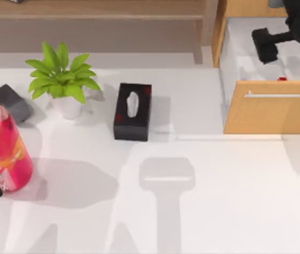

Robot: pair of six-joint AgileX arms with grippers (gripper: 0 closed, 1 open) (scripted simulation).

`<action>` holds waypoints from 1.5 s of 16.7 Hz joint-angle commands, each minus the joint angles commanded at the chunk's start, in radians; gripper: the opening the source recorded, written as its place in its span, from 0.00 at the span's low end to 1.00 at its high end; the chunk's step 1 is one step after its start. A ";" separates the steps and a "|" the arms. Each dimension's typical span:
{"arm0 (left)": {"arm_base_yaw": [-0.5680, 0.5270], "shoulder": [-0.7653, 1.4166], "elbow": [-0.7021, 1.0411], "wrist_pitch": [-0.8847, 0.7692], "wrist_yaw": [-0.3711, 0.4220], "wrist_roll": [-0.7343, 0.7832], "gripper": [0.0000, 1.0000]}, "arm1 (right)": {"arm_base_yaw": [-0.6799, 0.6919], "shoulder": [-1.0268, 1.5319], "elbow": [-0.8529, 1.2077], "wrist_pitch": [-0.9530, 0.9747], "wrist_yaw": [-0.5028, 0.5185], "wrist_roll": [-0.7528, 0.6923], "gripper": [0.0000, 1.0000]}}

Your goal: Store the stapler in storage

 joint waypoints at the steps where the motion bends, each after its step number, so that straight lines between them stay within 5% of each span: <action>1: 0.000 0.000 0.000 0.000 0.000 0.000 1.00 | 0.011 -0.049 -0.054 0.083 0.006 -0.045 1.00; 16: 0.000 0.000 0.000 0.000 0.000 0.000 1.00 | 0.371 -0.382 -1.201 1.811 0.094 -0.946 1.00; 25: 0.000 0.000 0.000 0.000 0.000 0.000 1.00 | 0.273 -0.246 -1.648 2.584 0.277 -1.420 1.00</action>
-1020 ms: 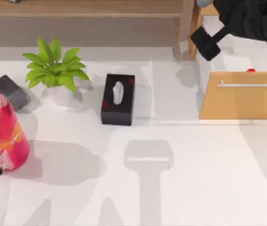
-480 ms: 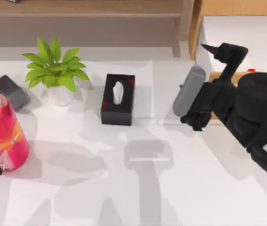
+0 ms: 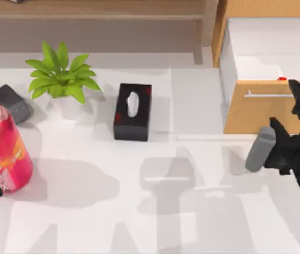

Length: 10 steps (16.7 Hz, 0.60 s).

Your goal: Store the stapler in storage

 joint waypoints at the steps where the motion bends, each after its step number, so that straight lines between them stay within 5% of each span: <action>1: 0.000 0.000 0.000 0.000 0.000 0.000 1.00 | -0.025 0.015 -0.016 0.042 0.019 -0.030 1.00; 10: 0.000 0.000 0.000 0.000 0.000 0.000 1.00 | -0.073 0.047 -0.033 0.105 0.050 -0.080 1.00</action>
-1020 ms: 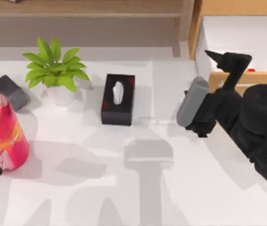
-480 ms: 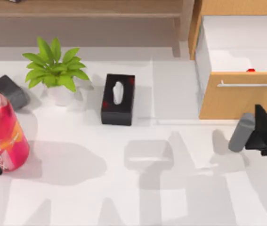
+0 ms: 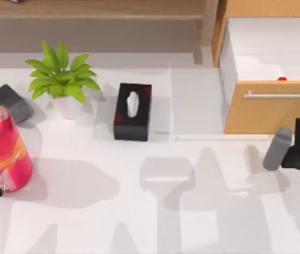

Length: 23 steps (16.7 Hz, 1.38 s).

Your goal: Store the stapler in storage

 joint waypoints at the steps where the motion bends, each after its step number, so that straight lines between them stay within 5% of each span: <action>1: 0.000 0.000 0.000 0.000 0.000 0.000 1.00 | -0.006 0.001 0.012 -0.009 -0.004 0.000 1.00; 9: 0.000 0.000 0.000 0.000 0.000 0.000 1.00 | -0.040 0.012 0.088 -0.072 -0.036 -0.001 1.00; 22: 0.000 0.000 0.000 0.000 0.000 0.000 1.00 | -0.040 0.012 0.088 -0.072 -0.036 -0.001 0.02; 23: 0.000 0.000 0.000 0.000 0.000 0.000 1.00 | -0.040 0.012 0.088 -0.072 -0.036 -0.001 0.00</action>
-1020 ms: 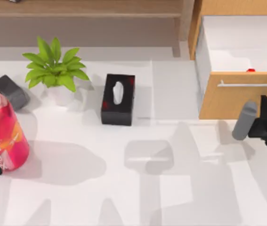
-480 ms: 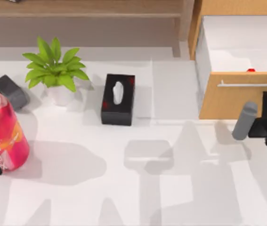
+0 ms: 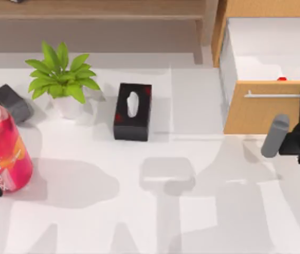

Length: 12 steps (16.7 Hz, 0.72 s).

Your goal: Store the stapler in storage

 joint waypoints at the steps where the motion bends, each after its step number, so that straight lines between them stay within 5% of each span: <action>1: 0.000 0.000 0.000 0.000 0.000 0.000 1.00 | 0.000 0.000 0.000 0.000 0.000 0.000 0.00; 12: 0.000 0.000 0.000 0.000 0.000 0.000 1.00 | -0.019 0.027 0.066 -0.049 -0.016 -0.001 0.00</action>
